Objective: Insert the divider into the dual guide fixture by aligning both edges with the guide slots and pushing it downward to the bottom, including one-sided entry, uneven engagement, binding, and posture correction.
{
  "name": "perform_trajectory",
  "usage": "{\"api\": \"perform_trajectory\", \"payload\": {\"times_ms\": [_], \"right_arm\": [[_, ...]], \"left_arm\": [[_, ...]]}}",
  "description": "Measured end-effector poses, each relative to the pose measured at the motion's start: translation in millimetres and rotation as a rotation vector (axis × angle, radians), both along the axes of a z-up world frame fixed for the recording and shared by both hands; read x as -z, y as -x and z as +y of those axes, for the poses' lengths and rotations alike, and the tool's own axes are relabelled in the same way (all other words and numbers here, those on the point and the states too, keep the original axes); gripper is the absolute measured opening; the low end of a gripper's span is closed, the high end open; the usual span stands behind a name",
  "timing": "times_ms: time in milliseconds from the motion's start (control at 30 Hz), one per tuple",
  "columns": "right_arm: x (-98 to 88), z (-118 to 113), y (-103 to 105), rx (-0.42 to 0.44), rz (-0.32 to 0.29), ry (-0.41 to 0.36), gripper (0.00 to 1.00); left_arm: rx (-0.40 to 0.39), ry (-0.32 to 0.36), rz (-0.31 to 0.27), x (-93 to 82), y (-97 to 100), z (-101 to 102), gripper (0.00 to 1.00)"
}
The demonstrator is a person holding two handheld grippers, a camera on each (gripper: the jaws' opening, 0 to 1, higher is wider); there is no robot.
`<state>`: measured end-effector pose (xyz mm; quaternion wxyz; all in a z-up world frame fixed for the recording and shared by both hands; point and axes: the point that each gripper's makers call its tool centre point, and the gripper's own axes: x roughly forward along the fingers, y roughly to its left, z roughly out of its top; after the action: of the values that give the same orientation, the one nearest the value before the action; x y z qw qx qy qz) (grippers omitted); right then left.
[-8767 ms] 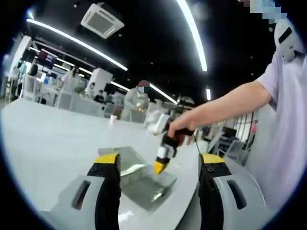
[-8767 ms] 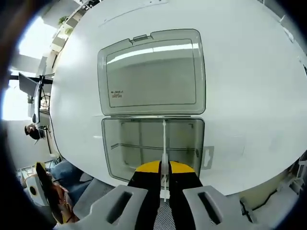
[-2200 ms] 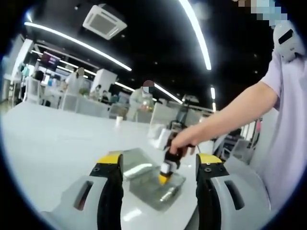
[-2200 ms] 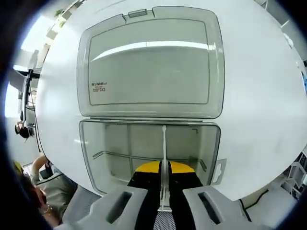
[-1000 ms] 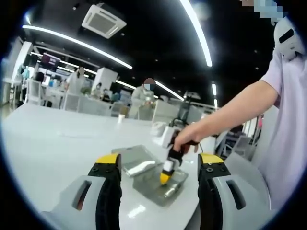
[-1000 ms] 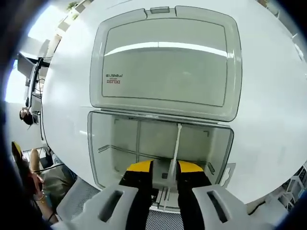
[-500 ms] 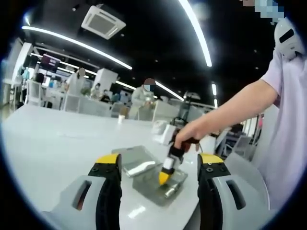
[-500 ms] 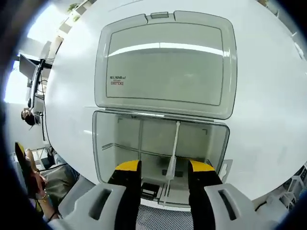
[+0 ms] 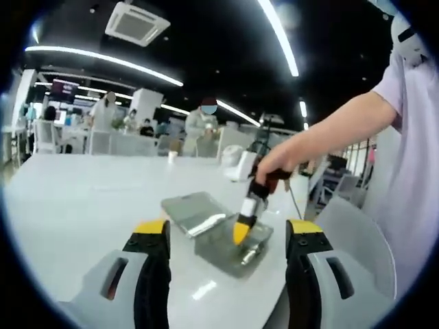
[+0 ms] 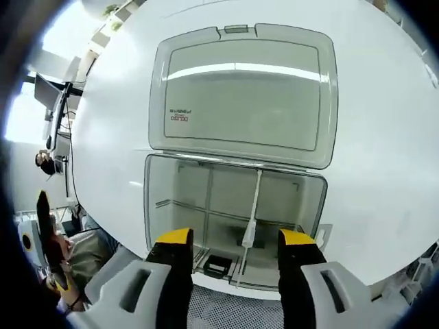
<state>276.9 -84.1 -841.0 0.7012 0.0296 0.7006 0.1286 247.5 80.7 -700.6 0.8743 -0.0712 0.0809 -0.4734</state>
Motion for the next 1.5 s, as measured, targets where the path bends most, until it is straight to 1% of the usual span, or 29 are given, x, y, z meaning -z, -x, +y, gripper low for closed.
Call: {"api": "perform_trajectory", "payload": {"times_ms": [100, 167, 233, 333, 433, 500, 567, 600, 633, 667, 700, 733, 767, 800, 867, 900, 933, 1000, 1033, 1100, 1133, 1200, 1233, 1267, 1300, 1333, 1433, 1467, 1500], "right_arm": [[-10.9, 6.6, 3.3, -0.012, -0.002, -0.055, 0.51], [-20.5, 14.0, 0.8, -0.03, -0.042, -0.109, 0.52], [-33.0, 19.8, 3.0, -0.016, -0.048, -0.173, 0.53], [-52.6, 23.3, 10.4, -0.035, -0.077, -0.25, 0.54], [-71.3, 23.5, 9.0, -0.031, -0.141, -0.34, 0.54], [-84.2, 22.0, 8.2, -0.012, -0.161, -0.412, 0.52], [-101.0, 25.8, 1.8, 0.003, -0.243, -0.508, 0.51], [-108.9, 24.8, 4.1, 0.036, -0.244, -0.552, 0.51], [-114.1, 24.5, 1.7, 0.026, -0.28, -0.587, 0.5], [-119.2, 20.6, -7.3, 0.02, -0.338, -0.623, 0.5], [-121.9, 15.6, -10.0, 0.046, -0.36, -0.636, 0.5], [-128.6, 13.2, -11.7, 0.049, -0.394, -0.677, 0.47], [-135.0, 11.5, -12.6, -0.003, -0.453, -0.713, 0.44], [-141.0, 8.8, -7.4, 0.031, -0.443, -0.75, 0.41], [-160.8, 6.2, -10.2, -0.016, -0.58, -0.827, 0.41], [-166.5, 3.0, -8.4, -0.004, -0.592, -0.843, 0.42], [-177.9, 0.4, -6.3, -0.069, -0.687, -0.859, 0.42], [-185.9, -8.2, -5.0, -0.113, -0.775, -0.836, 0.4], [-191.2, -14.3, -4.9, -0.162, -0.853, -0.817, 0.39], [-191.5, -22.2, -2.4, -0.206, -0.904, -0.784, 0.36], [-188.7, -26.0, -2.0, -0.212, -0.906, -0.76, 0.35], [-188.1, -26.6, 4.1, -0.197, -0.904, -0.769, 0.35], [-192.1, -27.5, 3.6, -0.164, -0.914, -0.796, 0.36], [-194.4, -42.6, 0.2, -0.152, -0.94, -0.802, 0.35], [-197.4, -45.2, -1.9, -0.132, -0.963, -0.806, 0.34], [-201.8, -45.5, -2.8, -0.111, -0.98, -0.824, 0.32], [-212.8, -54.3, -8.9, -0.021, -1.027, -0.864, 0.2], [-210.6, -54.9, -6.3, -0.047, -1.027, -0.856, 0.16], [-209.4, -54.8, -5.3, -0.059, -1.025, -0.849, 0.16]], "left_arm": [[-0.007, -0.007, 0.003, 0.8, -2.4, 4.6, 0.67], [-0.008, -0.018, 0.002, -0.9, -3.2, 7.5, 0.68], [-0.006, -0.024, 0.002, -3.7, -3.3, 10.3, 0.69], [0.003, -0.043, -0.001, -10.0, -1.4, 14.4, 0.69], [0.023, -0.063, 0.001, -15.9, 2.5, 13.9, 0.69], [0.042, -0.079, 0.004, -17.8, 5.8, 11.4, 0.69], [0.057, -0.112, 0.005, -15.7, 8.3, 9.8, 0.7], [0.07, -0.133, 0.017, -13.2, 10.7, 8.8, 0.7], [0.072, -0.146, 0.017, -12.0, 11.4, 8.4, 0.7], [0.074, -0.153, 0.015, -11.7, 11.8, 7.9, 0.71], [0.08, -0.171, 0.024, -9.6, 12.8, 7.6, 0.71], [0.081, -0.188, 0.019, -8.9, 13.0, 7.5, 0.71], [0.084, -0.203, 0.012, -9.0, 13.7, 7.0, 0.71], [0.085, -0.208, 0.014, -9.7, 14.2, 6.3, 0.71], [0.093, -0.214, 0.017, -12.4, 15.7, 4.9, 0.71], [0.092, -0.216, 0.017, -14.1, 15.8, 5.5, 0.71], [0.089, -0.214, 0.02, -15.2, 16.0, 6.3, 0.71], [0.083, -0.22, 0.027, -15.4, 16.9, 8.2, 0.71], [0.081, -0.232, 0.026, -14.2, 17.2, 9.8, 0.71], [0.078, -0.238, 0.03, -13.1, 18.0, 10.8, 0.71], [0.077, -0.241, 0.034, -12.5, 18.8, 11.0, 0.71], [0.077, -0.25, 0.036, -11.6, 21.9, 9.6, 0.71], [0.077, -0.251, 0.036, -11.7, 22.8, 8.9, 0.71], [0.078, -0.25, 0.037, -12.0, 23.6, 8.0, 0.71], [0.077, -0.252, 0.039, -11.9, 24.0, 7.3, 0.71], [0.077, -0.254, 0.038, -11.9, 24.2, 6.6, 0.71], [0.071, -0.249, 0.038, -12.9, 22.8, 5.7, 0.71], [0.07, -0.248, 0.038, -13.3, 22.5, 5.3, 0.71], [0.069, -0.248, 0.037, -13.9, 22.3, 4.7, 0.71]]}}
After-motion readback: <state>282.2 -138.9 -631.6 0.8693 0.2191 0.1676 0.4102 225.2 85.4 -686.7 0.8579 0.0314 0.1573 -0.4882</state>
